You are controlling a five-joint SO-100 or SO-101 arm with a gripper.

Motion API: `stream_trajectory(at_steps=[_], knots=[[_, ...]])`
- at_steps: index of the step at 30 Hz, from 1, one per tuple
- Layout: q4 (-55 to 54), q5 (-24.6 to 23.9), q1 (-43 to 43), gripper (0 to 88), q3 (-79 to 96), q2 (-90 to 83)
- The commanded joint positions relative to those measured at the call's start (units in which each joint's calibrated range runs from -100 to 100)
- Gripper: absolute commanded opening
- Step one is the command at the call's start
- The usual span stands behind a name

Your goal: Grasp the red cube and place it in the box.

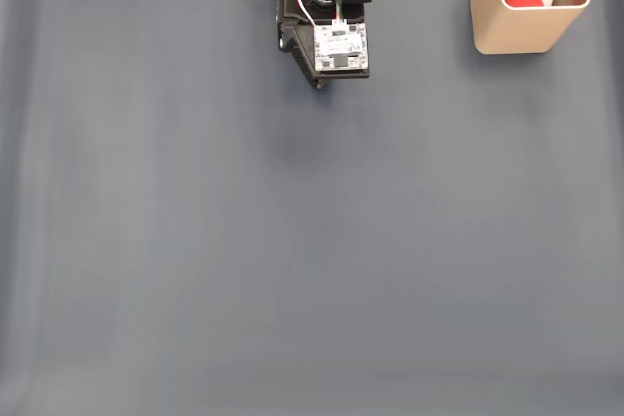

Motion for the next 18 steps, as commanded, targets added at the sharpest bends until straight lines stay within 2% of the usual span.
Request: stream_trajectory(at_steps=[1, 18], knots=[[3.7, 0.8, -0.2, 0.7, 0.5, 0.1], [3.9, 1.7, 0.1, 0.8, 0.5, 0.1]])
